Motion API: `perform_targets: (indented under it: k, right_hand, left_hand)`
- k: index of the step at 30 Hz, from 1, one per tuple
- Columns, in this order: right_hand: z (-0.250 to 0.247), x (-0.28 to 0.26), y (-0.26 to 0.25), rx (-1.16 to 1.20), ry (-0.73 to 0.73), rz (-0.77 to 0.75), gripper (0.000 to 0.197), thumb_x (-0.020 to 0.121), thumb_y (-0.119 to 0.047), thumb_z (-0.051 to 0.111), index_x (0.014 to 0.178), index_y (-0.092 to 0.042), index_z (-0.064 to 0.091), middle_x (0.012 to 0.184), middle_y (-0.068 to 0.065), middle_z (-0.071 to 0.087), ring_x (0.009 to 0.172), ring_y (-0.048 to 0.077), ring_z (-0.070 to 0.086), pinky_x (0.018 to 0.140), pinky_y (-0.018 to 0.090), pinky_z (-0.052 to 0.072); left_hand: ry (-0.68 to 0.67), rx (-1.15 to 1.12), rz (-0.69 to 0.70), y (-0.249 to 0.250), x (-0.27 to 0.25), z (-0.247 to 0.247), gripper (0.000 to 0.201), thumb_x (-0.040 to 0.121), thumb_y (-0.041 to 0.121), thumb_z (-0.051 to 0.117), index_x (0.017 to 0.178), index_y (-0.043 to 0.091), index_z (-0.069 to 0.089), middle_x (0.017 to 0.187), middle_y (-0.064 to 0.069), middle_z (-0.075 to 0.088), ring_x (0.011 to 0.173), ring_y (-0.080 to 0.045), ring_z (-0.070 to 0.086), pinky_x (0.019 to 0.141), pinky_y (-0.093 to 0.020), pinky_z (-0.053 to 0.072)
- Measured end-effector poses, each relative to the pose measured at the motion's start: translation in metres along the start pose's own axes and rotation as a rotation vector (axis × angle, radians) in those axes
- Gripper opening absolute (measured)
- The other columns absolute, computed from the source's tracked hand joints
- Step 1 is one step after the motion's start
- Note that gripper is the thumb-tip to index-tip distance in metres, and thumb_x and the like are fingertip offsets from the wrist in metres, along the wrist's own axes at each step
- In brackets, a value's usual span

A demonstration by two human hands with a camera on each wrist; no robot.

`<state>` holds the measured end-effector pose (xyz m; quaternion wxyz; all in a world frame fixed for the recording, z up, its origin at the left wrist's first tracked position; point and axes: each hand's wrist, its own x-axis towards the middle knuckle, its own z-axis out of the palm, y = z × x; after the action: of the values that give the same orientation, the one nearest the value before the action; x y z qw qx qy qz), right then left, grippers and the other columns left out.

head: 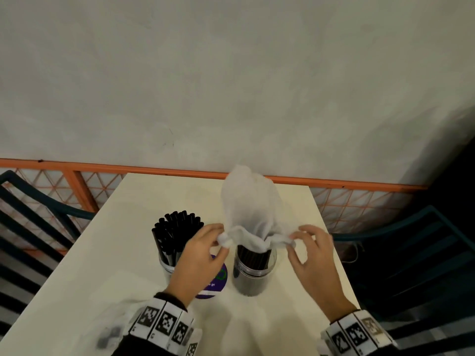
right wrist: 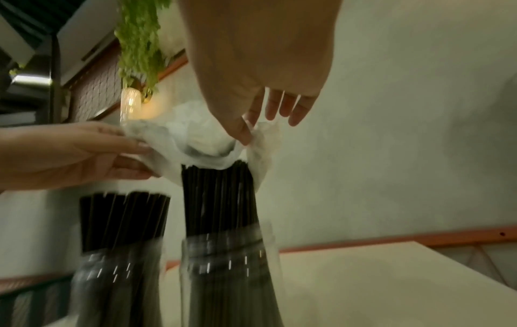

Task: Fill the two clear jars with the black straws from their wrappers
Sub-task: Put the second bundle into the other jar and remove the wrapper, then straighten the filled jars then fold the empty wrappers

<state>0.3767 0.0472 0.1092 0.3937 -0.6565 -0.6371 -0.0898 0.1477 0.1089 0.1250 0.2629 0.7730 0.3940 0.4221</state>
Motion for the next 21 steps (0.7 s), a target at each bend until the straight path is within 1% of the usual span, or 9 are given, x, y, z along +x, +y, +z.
perform_targets:
  k: [2, 4, 7, 9, 12, 15, 17, 19, 21]
  right_hand:
    - [-0.017, 0.014, -0.006, 0.059, 0.068, 0.016, 0.017, 0.077, -0.018, 0.070, 0.091, -0.010, 0.063, 0.103, 0.011, 0.057, 0.100, 0.019, 0.045, 0.096, 0.002, 0.020]
    - [-0.039, 0.028, -0.015, 0.169, 0.134, 0.027, 0.020, 0.080, -0.030, 0.059, 0.090, -0.012, 0.060, 0.100, 0.006, 0.055, 0.097, 0.012, 0.043, 0.090, 0.004, 0.026]
    - [-0.069, 0.038, -0.032, 0.359, 0.168, 0.023, 0.014, 0.081, -0.035, 0.052, 0.091, -0.025, 0.052, 0.094, -0.001, 0.052, 0.090, 0.007, 0.047, 0.083, 0.001, 0.035]
    - [-0.083, 0.037, -0.046, 0.527, 0.116, 0.076, 0.009, 0.083, -0.038, 0.054, 0.090, -0.038, 0.048, 0.095, -0.004, 0.058, 0.088, 0.008, 0.056, 0.076, 0.007, 0.043]
    - [-0.092, 0.023, -0.064, 0.823, -0.028, 0.181, 0.012, 0.086, -0.038, 0.060, 0.091, -0.036, 0.048, 0.091, -0.011, 0.068, 0.085, 0.004, 0.064, 0.065, 0.014, 0.049]
    - [-0.092, -0.003, -0.075, 1.022, -0.315, 0.177, 0.035, 0.078, -0.037, 0.070, 0.106, -0.025, 0.053, 0.103, -0.001, 0.068, 0.094, 0.014, 0.065, 0.078, 0.020, 0.052]
    - [-0.085, -0.023, -0.080, 1.084, -0.537, 0.207, 0.044, 0.078, -0.018, 0.070, 0.119, -0.020, 0.054, 0.112, 0.000, 0.068, 0.098, 0.015, 0.065, 0.080, 0.021, 0.052]
    - [-0.077, -0.043, -0.083, 1.064, -0.667, 0.248, 0.044, 0.076, -0.016, 0.070, 0.119, -0.022, 0.060, 0.111, 0.000, 0.069, 0.098, 0.014, 0.065, 0.080, 0.022, 0.051]
    - [-0.068, -0.059, -0.084, 0.996, -0.717, 0.279, 0.035, 0.071, -0.030, 0.072, 0.105, -0.027, 0.067, 0.102, 0.005, 0.071, 0.093, 0.015, 0.066, 0.078, 0.026, 0.051]
  left_hand:
    - [0.089, 0.035, -0.001, 0.012, 0.005, -0.013, 0.037, 0.081, 0.037, 0.054, 0.102, 0.008, 0.065, 0.099, 0.008, 0.058, 0.078, -0.003, 0.058, 0.074, -0.001, 0.042]
    - [0.175, 0.052, 0.034, 0.026, 0.008, -0.027, 0.031, 0.080, 0.035, 0.054, 0.096, 0.011, 0.065, 0.090, 0.009, 0.060, 0.081, -0.004, 0.058, 0.071, -0.007, 0.044]
    - [0.252, 0.060, 0.089, 0.051, 0.007, -0.048, 0.029, 0.081, 0.034, 0.051, 0.086, 0.009, 0.065, 0.081, 0.004, 0.061, 0.080, 0.000, 0.055, 0.066, -0.007, 0.043]
    - [0.288, 0.059, 0.115, 0.068, 0.002, -0.058, 0.027, 0.081, 0.033, 0.049, 0.078, 0.009, 0.061, 0.072, 0.001, 0.059, 0.073, -0.004, 0.054, 0.061, -0.010, 0.042]
    - [0.311, -0.009, 0.062, 0.090, -0.011, -0.065, 0.038, 0.078, 0.044, 0.050, 0.071, 0.007, 0.055, 0.061, -0.007, 0.054, 0.062, -0.017, 0.050, 0.053, -0.022, 0.042]
    - [0.273, -0.125, -0.045, 0.101, -0.036, -0.066, 0.040, 0.072, 0.054, 0.054, 0.080, 0.015, 0.058, 0.064, -0.013, 0.057, 0.059, -0.026, 0.050, 0.054, -0.036, 0.043]
    - [0.174, -0.186, -0.106, 0.102, -0.059, -0.066, 0.039, 0.070, 0.062, 0.056, 0.082, 0.025, 0.058, 0.068, -0.015, 0.055, 0.060, -0.031, 0.051, 0.052, -0.040, 0.045]
    - [0.052, -0.240, -0.195, 0.102, -0.083, -0.068, 0.041, 0.070, 0.069, 0.052, 0.078, 0.029, 0.057, 0.062, -0.009, 0.051, 0.057, -0.028, 0.049, 0.051, -0.037, 0.045]
    - [-0.017, -0.317, -0.291, 0.100, -0.105, -0.072, 0.030, 0.078, 0.061, 0.052, 0.069, 0.033, 0.059, 0.058, 0.004, 0.051, 0.054, -0.013, 0.048, 0.053, -0.022, 0.042]
